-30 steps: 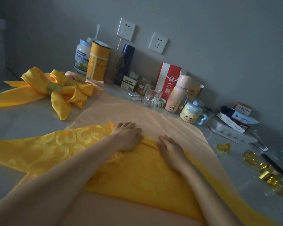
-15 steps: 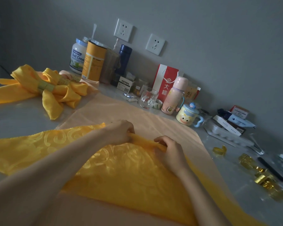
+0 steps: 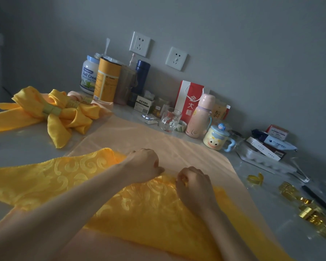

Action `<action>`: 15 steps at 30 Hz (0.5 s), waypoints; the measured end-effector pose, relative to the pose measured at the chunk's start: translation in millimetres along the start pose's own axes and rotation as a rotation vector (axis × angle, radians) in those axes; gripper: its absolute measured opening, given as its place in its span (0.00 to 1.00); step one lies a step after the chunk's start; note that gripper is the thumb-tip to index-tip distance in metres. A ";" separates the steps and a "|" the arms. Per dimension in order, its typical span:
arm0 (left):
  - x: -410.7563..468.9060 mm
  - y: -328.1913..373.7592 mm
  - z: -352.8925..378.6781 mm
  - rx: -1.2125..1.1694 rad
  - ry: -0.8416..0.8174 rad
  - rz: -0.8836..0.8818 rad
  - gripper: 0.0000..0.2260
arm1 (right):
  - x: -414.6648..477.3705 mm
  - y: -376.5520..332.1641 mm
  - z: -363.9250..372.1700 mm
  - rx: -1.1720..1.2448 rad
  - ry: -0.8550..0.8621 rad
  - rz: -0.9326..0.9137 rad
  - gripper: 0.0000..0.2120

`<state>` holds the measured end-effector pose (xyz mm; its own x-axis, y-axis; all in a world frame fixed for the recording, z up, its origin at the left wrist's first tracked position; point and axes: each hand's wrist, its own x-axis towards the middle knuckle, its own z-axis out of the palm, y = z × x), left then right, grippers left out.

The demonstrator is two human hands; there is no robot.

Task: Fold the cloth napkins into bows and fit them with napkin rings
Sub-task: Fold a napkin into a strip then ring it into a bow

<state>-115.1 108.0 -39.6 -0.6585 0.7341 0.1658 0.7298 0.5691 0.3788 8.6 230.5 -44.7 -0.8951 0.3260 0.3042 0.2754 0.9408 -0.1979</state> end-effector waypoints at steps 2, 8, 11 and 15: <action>-2.6 1.3 1.4 0.073 0.032 0.024 0.12 | 2.2 -2.0 -0.5 -0.043 0.031 0.019 0.13; -9.4 9.1 16.2 0.421 -0.032 0.119 0.20 | 6.8 -11.4 13.9 0.042 -0.076 -0.073 0.16; -11.0 8.0 19.0 0.502 -0.083 0.069 0.21 | 9.0 -8.5 21.6 -0.019 -0.239 -0.058 0.23; -9.1 -3.9 15.3 0.292 -0.206 -0.038 0.23 | 0.5 5.9 12.6 -0.116 -0.407 0.116 0.29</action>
<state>-109.2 104.7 -56.5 -0.6571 0.7527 -0.0417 0.7468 0.6575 0.0999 5.4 235.1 -57.5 -0.9148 0.3887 -0.1102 0.3990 0.9119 -0.0963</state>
